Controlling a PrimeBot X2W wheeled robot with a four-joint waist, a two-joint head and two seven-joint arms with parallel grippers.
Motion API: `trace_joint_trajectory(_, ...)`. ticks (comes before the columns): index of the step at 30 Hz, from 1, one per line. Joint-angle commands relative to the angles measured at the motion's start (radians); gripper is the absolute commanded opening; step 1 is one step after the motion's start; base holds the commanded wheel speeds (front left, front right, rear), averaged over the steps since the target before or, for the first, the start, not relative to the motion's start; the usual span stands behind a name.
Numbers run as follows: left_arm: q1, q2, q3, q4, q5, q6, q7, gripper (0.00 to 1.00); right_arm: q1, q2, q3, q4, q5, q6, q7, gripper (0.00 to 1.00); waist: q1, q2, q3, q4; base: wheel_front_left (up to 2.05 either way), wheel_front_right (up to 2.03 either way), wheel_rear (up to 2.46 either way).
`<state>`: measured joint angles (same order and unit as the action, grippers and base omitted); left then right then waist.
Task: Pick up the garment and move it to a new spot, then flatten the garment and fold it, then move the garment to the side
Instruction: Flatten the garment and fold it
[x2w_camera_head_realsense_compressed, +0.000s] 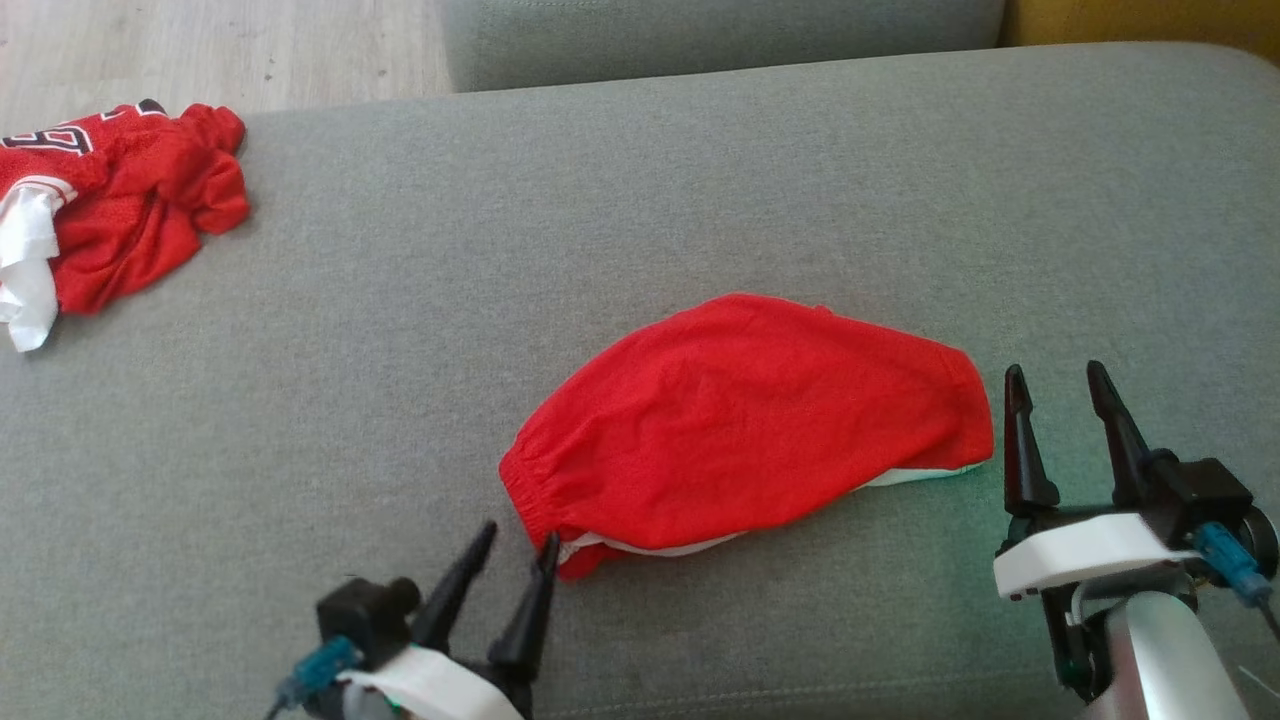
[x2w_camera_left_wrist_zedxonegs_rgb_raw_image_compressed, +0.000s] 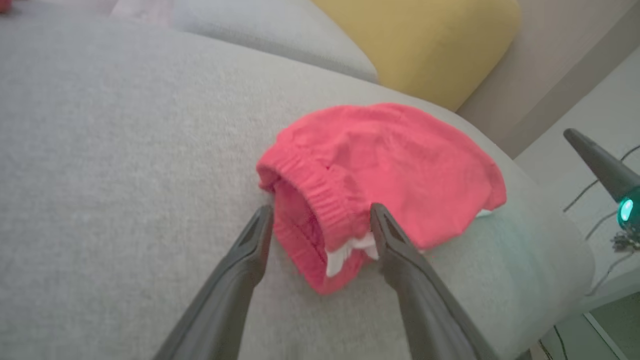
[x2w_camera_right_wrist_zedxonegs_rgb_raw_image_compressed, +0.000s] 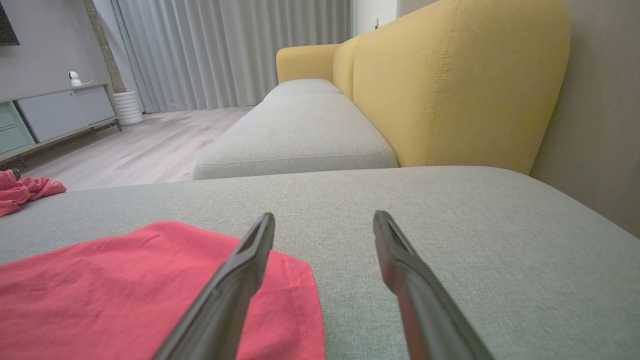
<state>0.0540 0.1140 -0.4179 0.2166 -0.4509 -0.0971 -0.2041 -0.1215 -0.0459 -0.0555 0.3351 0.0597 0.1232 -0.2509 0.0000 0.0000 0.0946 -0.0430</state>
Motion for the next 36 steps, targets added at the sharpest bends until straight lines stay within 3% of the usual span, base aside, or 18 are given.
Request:
trace_joint_trajectory(1, -0.018, 0.005, 0.017, -0.020, -0.010, -0.005, 0.010, 1.00, -0.038, -0.004, 0.023, -0.032, -0.008, 0.008, -0.011, 1.00, 0.0000, 0.0000, -0.001, -0.002, 0.00, 0.00, 0.00)
trace_joint_trajectory(17, -0.110, -0.019, -0.046, 0.182, -0.039, -0.026, -0.027, 1.00, -0.026, -0.004, 0.038, -0.011, -0.002, 0.008, -0.011, 1.00, 0.0000, 0.0000, -0.016, -0.033, 0.00, 0.00, 0.00)
trace_joint_trajectory(18, -0.115, -0.021, -0.049, 0.191, -0.040, -0.027, -0.031, 0.97, -0.025, -0.004, 0.038, -0.008, -0.002, 0.008, -0.011, 1.00, 0.0000, 0.0000, -0.017, -0.035, 0.00, 0.00, 0.00)
trace_joint_trajectory(21, -0.124, -0.022, -0.058, 0.210, -0.046, -0.029, -0.040, 0.71, -0.019, -0.004, 0.034, -0.001, -0.005, 0.008, -0.011, 1.00, 0.0000, 0.0000, -0.016, -0.041, 0.00, 0.00, 0.00)
trace_joint_trajectory(24, -0.133, -0.022, -0.068, 0.224, -0.051, -0.031, -0.047, 0.63, -0.015, -0.004, 0.030, 0.010, -0.008, 0.008, -0.011, 1.00, 0.0000, 0.0000, -0.015, -0.043, 0.00, 0.00, 0.00)
trace_joint_trajectory(26, -0.141, -0.023, -0.074, 0.232, -0.053, -0.032, -0.050, 0.49, -0.011, -0.004, 0.028, 0.025, -0.015, 0.008, -0.011, 1.00, 0.0000, 0.0000, -0.013, -0.044, 0.00, 0.00, 0.00)
trace_joint_trajectory(32, -0.164, -0.028, -0.076, 0.227, -0.056, -0.033, -0.056, 0.35, -0.014, -0.004, 0.034, 0.116, -0.061, 0.008, 0.016, 1.00, 0.0000, 0.0000, -0.007, -0.041, 0.00, 0.00, 0.00)
trace_joint_trajectory(36, -0.175, -0.031, -0.065, 0.215, -0.050, -0.033, -0.057, 0.10, -0.028, -0.004, 0.053, 0.179, -0.067, 0.008, 0.031, 1.00, 0.0000, 0.0000, -0.001, -0.034, 0.00, 0.00, 0.00)
